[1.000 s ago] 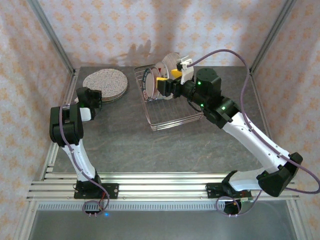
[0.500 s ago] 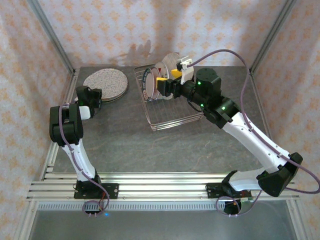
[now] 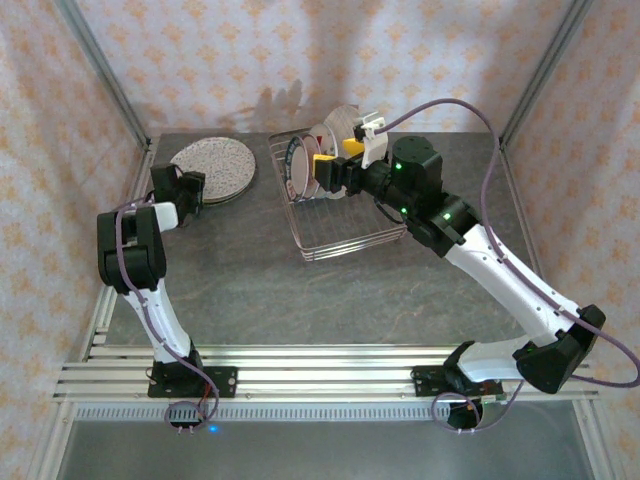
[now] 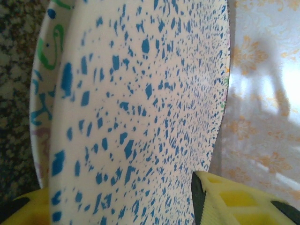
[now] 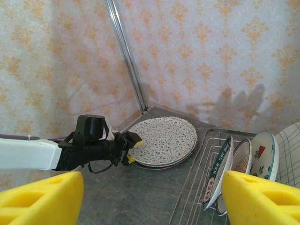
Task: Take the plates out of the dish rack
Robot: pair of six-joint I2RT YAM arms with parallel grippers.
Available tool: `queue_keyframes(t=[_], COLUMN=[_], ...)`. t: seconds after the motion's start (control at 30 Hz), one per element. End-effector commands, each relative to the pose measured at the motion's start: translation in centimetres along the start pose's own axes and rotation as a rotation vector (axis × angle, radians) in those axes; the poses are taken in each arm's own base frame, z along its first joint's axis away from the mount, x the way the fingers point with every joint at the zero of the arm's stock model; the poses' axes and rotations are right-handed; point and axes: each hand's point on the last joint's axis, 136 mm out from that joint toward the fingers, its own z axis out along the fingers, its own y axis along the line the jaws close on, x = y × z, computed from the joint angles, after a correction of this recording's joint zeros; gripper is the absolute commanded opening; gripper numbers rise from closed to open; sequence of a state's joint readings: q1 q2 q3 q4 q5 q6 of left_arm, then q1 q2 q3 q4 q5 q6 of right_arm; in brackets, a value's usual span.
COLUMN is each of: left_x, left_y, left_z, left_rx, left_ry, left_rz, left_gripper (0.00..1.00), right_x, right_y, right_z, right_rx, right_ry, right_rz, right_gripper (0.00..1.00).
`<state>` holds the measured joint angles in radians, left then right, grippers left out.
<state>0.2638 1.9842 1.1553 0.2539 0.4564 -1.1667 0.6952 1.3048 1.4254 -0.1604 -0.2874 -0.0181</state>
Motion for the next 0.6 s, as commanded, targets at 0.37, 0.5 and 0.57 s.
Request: queue_keyframes(t=[0.37, 0.5, 0.57], left_x=[-0.6, -0.6, -0.6], left_y=[-0.2, 0.2, 0.6], left_z=[-2.4, -2.7, -2.8], left_rx=[-0.163, -0.203, -0.227], left_ry=[0.013, 0.017, 0.023], left_rz=[0.065, 0.068, 0.068], left_gripper=[0.52, 0.53, 0.54], right_x=[-2.3, -2.3, -2.3], right_y=[0.6, 0.6, 0.6], right_z=[-1.2, -1.2, -1.2], right_rx=[-0.002, -0.001, -0.001], right_ry=[-0.062, -0.063, -0.064], right_rz=[0.012, 0.012, 0.013], right_gripper=[0.77, 0.77, 0.77])
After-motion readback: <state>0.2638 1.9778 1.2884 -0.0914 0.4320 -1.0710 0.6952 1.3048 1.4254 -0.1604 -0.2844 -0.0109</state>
